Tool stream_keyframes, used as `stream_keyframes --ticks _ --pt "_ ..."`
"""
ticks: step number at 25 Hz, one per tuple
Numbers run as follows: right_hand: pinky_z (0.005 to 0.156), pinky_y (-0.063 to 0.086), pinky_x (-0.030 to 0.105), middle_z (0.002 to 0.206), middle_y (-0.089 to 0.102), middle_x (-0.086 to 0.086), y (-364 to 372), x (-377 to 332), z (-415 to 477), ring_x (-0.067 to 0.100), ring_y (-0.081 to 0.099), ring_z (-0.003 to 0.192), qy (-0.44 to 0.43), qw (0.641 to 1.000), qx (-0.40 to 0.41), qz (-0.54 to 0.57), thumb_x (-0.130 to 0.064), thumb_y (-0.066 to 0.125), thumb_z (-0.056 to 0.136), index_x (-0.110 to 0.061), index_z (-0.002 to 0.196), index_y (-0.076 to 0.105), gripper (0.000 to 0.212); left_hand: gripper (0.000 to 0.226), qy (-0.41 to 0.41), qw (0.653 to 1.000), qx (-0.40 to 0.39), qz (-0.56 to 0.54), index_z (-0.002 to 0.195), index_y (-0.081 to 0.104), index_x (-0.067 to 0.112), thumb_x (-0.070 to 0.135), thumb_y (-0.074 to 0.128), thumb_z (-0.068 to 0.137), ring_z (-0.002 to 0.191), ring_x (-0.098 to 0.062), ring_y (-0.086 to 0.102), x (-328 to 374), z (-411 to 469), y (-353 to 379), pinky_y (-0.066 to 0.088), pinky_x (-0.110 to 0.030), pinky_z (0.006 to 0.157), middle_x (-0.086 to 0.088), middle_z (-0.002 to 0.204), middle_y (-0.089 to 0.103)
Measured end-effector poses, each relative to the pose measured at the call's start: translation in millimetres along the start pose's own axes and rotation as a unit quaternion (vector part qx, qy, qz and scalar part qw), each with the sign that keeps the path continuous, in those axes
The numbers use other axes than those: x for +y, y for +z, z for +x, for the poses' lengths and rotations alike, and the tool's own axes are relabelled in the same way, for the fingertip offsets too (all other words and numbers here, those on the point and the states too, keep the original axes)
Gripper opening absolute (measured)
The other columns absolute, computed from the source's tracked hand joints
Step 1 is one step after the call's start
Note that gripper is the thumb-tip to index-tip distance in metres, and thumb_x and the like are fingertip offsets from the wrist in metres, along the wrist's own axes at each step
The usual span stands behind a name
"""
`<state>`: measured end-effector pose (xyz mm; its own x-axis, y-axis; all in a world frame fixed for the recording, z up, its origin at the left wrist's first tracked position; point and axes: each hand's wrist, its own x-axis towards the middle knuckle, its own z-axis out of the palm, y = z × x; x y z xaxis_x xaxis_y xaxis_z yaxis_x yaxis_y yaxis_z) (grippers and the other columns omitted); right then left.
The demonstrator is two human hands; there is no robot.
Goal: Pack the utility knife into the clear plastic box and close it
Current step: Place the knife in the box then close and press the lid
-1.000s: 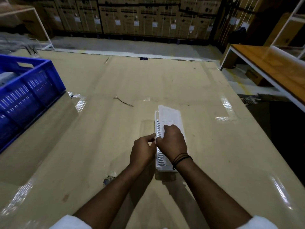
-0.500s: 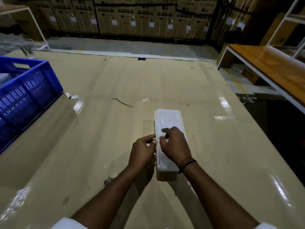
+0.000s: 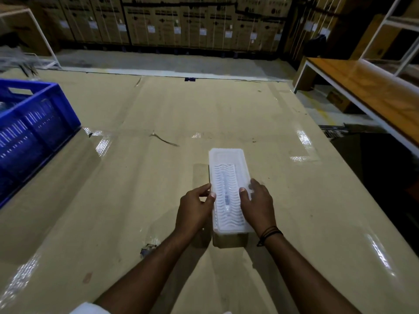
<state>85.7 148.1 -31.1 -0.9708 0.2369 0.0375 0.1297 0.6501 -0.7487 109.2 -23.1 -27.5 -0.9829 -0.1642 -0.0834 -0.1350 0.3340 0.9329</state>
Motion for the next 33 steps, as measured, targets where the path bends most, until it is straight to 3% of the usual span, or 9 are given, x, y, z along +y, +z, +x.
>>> stream_keyframes --ticks 4,8,12,16,21,24,27,30,33 --pt "0.094 0.048 0.034 0.126 0.059 0.013 5.2 -2.4 -0.4 0.028 0.06 0.115 -0.01 1.0 -0.018 -0.024 -0.03 0.055 0.1 -0.01 0.133 0.052 0.039 0.042 0.02 1.0 -0.005 0.007 0.132 0.065 0.033 0.037 0.07 0.091 0.082 -0.006 0.076 2.2 -2.0 -0.6 0.066 -0.039 0.075 0.026 0.099 0.07" --pt "0.099 0.051 0.046 0.128 0.054 0.016 11.0 -4.2 0.3 0.033 0.056 0.116 -0.009 0.996 -0.031 -0.079 -0.031 0.052 0.1 -0.009 0.136 0.047 0.042 0.043 0.006 1.0 -0.008 0.006 0.134 0.064 0.028 0.032 0.072 0.092 0.089 -0.01 0.075 2.8 0.7 2.4 0.065 -0.042 0.078 0.014 0.108 0.071" --pt "0.094 0.054 0.045 0.129 0.048 0.014 12.8 -3.2 -3.0 0.031 0.056 0.113 -0.012 0.994 -0.029 -0.108 -0.039 0.046 0.101 -0.015 0.142 0.037 0.048 0.046 -0.024 0.999 -0.005 -0.02 0.138 0.059 0.023 0.028 0.07 0.094 0.1 -0.021 0.072 1.7 1.0 2.7 0.063 -0.048 0.085 0.0 0.116 0.07" --pt "0.088 0.055 0.043 0.129 0.044 0.016 15.7 -5.4 -4.4 0.034 0.061 0.104 -0.008 0.99 -0.033 -0.137 -0.041 0.041 0.103 -0.015 0.15 0.029 0.055 0.039 -0.01 0.999 0.025 0.035 0.139 0.054 0.024 0.033 0.056 0.101 0.093 -0.014 0.068 2.8 -7.2 14.4 0.057 -0.032 0.078 0.001 0.111 0.071" --pt "0.089 0.043 0.028 0.129 0.056 0.014 0.1 9.8 -5.7 0.026 0.061 0.111 0.015 1.0 -0.023 0.013 -0.037 0.047 0.104 -0.015 0.144 0.046 0.046 0.042 -0.008 0.997 0.055 0.055 0.139 0.05 0.02 0.043 0.04 0.106 0.107 -0.022 0.069 -1.9 -26.0 23.2 0.057 -0.041 0.091 -0.005 0.124 0.072" --pt "0.09 0.043 0.026 0.131 0.065 0.012 -6.7 26.0 -19.6 0.022 0.062 0.11 0.01 0.998 -0.003 0.059 -0.03 0.049 0.104 -0.014 0.142 0.053 0.041 0.045 0.002 0.996 0.053 0.072 0.141 0.047 0.021 0.047 0.04 0.105 0.102 -0.021 0.07 -5.1 -35.8 24.9 0.057 -0.033 0.081 -0.006 0.117 0.073" --pt "0.086 0.045 0.023 0.124 0.068 0.005 -4.0 30.8 -25.9 0.015 0.06 0.104 0.011 0.996 0.011 0.087 -0.027 0.049 0.105 -0.014 0.133 0.06 0.033 0.04 0.005 0.995 0.058 0.08 0.138 0.047 0.022 0.044 0.041 0.105 0.093 -0.019 0.071 -5.7 -39.0 29.8 0.046 -0.02 0.062 -0.006 0.108 0.075" --pt "0.071 0.042 0.012 0.103 0.066 -0.006 0.3 29.9 -24.2 0.014 0.062 0.095 -0.003 0.996 0.013 0.094 -0.023 0.047 0.105 -0.016 0.119 0.065 0.024 0.037 -0.005 0.994 0.064 0.092 0.134 0.048 0.023 0.045 0.041 0.105 0.086 -0.021 0.071 -6.3 -36.6 29.7 0.05 -0.029 0.063 -0.006 0.099 0.076" --pt "0.065 0.041 0.016 0.099 0.064 -0.008 3.1 32.1 -21.1 0.013 0.06 0.088 0.0 0.997 0.009 0.082 -0.024 0.044 0.106 -0.018 0.115 0.063 0.022 0.036 -0.005 0.992 0.081 0.093 0.131 0.05 0.025 0.046 0.044 0.103 0.086 -0.019 0.073 -6.3 -37.2 31.6 0.056 -0.031 0.066 -0.002 0.101 0.078"
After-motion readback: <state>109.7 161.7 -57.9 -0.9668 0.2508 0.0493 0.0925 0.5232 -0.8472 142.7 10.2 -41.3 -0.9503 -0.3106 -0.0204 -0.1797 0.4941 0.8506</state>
